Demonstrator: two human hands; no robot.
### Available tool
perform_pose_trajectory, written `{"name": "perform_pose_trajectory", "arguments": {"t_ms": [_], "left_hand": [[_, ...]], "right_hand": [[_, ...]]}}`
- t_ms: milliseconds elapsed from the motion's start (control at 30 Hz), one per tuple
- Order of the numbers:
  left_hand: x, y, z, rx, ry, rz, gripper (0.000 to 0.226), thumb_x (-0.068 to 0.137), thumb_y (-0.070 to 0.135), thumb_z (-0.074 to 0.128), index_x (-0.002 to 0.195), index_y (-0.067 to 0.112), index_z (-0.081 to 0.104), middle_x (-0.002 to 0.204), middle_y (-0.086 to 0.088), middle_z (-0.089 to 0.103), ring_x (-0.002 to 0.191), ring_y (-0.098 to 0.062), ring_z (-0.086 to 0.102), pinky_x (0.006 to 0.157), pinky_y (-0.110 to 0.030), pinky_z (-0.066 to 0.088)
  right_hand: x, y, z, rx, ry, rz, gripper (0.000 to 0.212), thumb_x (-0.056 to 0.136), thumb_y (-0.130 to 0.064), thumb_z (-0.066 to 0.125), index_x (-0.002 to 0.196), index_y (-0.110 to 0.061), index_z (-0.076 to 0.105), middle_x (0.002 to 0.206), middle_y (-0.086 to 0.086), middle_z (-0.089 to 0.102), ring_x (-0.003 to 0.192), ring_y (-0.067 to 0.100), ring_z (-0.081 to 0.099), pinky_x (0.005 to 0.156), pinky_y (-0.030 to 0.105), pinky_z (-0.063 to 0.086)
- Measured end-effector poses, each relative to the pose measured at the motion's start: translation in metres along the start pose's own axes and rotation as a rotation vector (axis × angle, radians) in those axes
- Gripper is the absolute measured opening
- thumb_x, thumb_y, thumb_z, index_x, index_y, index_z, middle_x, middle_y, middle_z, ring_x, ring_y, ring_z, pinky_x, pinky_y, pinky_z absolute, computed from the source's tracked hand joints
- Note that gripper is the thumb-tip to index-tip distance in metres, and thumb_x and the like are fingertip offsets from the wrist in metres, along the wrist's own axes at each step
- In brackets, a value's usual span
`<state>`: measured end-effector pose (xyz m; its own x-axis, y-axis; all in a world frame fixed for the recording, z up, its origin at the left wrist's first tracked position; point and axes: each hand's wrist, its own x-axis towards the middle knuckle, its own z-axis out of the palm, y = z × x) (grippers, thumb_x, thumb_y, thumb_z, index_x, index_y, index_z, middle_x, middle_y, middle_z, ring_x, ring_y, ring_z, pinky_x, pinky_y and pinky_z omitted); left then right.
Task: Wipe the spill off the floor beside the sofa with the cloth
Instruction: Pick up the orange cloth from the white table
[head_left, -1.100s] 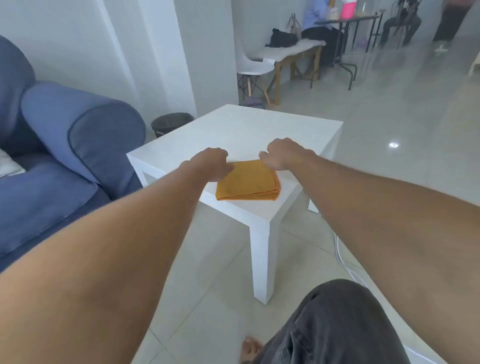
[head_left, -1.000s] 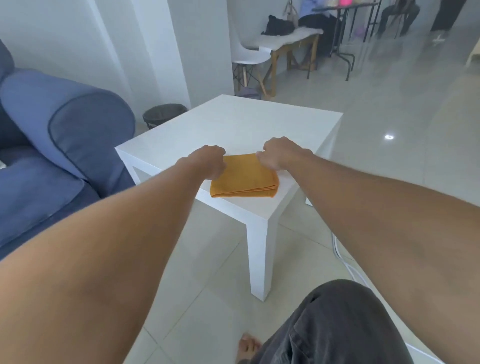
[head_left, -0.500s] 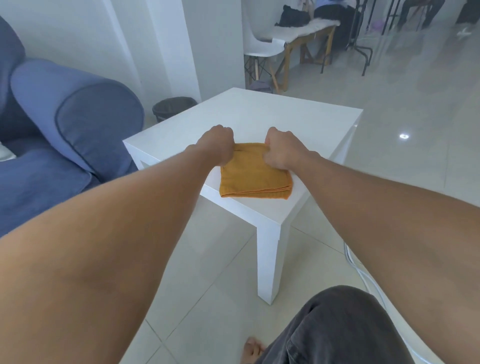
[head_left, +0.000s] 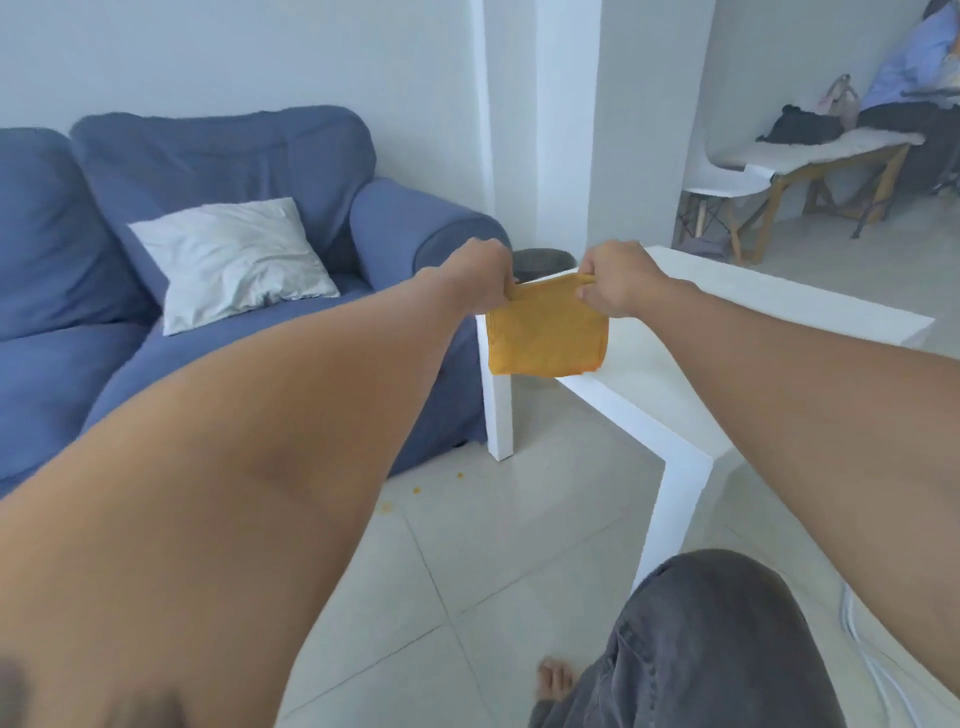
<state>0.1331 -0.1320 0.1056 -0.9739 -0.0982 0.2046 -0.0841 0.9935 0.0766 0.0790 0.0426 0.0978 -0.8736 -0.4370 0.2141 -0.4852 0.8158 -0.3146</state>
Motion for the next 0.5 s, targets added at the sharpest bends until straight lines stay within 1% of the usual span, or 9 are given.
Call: {"name": "perform_pose_trajectory", "arguments": {"t_ms": [33,67,133,233,300,367,400,467,500], "left_hand": [[-0.013,-0.018,-0.007,0.007,-0.002,-0.045,0.010,0.087,0.010,0.062,0.093,0.007,0.069,0.090,-0.011,0.061,0.079,-0.026,0.050,0.075,-0.040,0.052],[-0.027,-0.035,-0.013,0.019,-0.007,-0.088,0.010,0.085,0.009,0.063,0.093,0.010,0.069,0.089,-0.009,0.060,0.079,-0.026,0.049,0.073,-0.038,0.050],[-0.056,-0.072,-0.021,0.050,-0.028,-0.159,0.017,0.086,0.009,0.067,0.102,0.007,0.072,0.092,-0.008,0.060,0.082,-0.025,0.051,0.072,-0.034,0.047],[-0.102,-0.124,-0.026,0.080,-0.080,-0.281,0.031,0.086,0.019,0.073,0.114,0.006,0.070,0.109,-0.010,0.065,0.100,-0.028,0.058,0.084,-0.038,0.050],[-0.133,-0.160,-0.024,0.094,-0.127,-0.381,0.033,0.086,0.025,0.074,0.114,0.008,0.070,0.111,-0.010,0.067,0.108,-0.030,0.060,0.092,-0.042,0.051],[-0.164,-0.196,-0.016,0.090,-0.169,-0.488,0.030,0.085,0.030,0.074,0.108,0.011,0.071,0.103,-0.008,0.066,0.103,-0.029,0.060,0.093,-0.045,0.051],[-0.180,-0.213,-0.011,0.089,-0.185,-0.530,0.029,0.084,0.031,0.074,0.105,0.010,0.071,0.097,-0.006,0.064,0.098,-0.028,0.059,0.090,-0.044,0.051],[-0.212,-0.244,0.003,0.085,-0.208,-0.607,0.026,0.084,0.029,0.075,0.101,0.009,0.072,0.090,-0.004,0.061,0.087,-0.025,0.055,0.079,-0.039,0.050],[-0.227,-0.258,0.013,0.077,-0.216,-0.646,0.025,0.083,0.027,0.075,0.100,0.009,0.073,0.088,-0.004,0.061,0.084,-0.025,0.054,0.075,-0.038,0.049]], "right_hand": [[0.003,-0.019,0.006,0.019,-0.001,-0.032,0.021,0.092,-0.019,0.061,0.107,-0.005,0.066,0.109,0.014,0.065,0.107,0.034,0.059,0.085,0.035,0.051],[0.003,-0.040,0.012,0.032,-0.014,-0.063,0.022,0.091,-0.018,0.061,0.108,-0.004,0.067,0.113,0.015,0.066,0.108,0.035,0.060,0.088,0.038,0.053],[0.002,-0.082,0.028,0.050,-0.050,-0.152,0.022,0.090,-0.015,0.061,0.105,-0.001,0.069,0.112,0.018,0.068,0.107,0.035,0.060,0.087,0.039,0.053],[0.000,-0.140,0.060,0.086,-0.115,-0.270,0.028,0.087,-0.013,0.061,0.106,0.007,0.068,0.112,0.024,0.069,0.109,0.038,0.060,0.089,0.044,0.055],[-0.002,-0.178,0.087,0.115,-0.168,-0.341,0.030,0.085,-0.011,0.062,0.108,0.008,0.067,0.113,0.027,0.068,0.109,0.040,0.061,0.091,0.049,0.055],[-0.005,-0.213,0.117,0.157,-0.253,-0.383,0.029,0.085,-0.013,0.064,0.107,0.005,0.067,0.114,0.025,0.068,0.111,0.039,0.061,0.095,0.052,0.054],[-0.008,-0.230,0.132,0.180,-0.298,-0.395,0.025,0.086,-0.015,0.066,0.104,0.002,0.068,0.114,0.021,0.069,0.110,0.036,0.062,0.095,0.051,0.054],[-0.014,-0.262,0.167,0.215,-0.384,-0.447,0.017,0.088,-0.018,0.068,0.102,-0.009,0.069,0.114,0.012,0.067,0.109,0.030,0.061,0.093,0.042,0.053],[-0.017,-0.277,0.185,0.226,-0.422,-0.478,0.016,0.088,-0.018,0.069,0.102,-0.011,0.069,0.115,0.011,0.067,0.108,0.030,0.060,0.090,0.038,0.052]]}}
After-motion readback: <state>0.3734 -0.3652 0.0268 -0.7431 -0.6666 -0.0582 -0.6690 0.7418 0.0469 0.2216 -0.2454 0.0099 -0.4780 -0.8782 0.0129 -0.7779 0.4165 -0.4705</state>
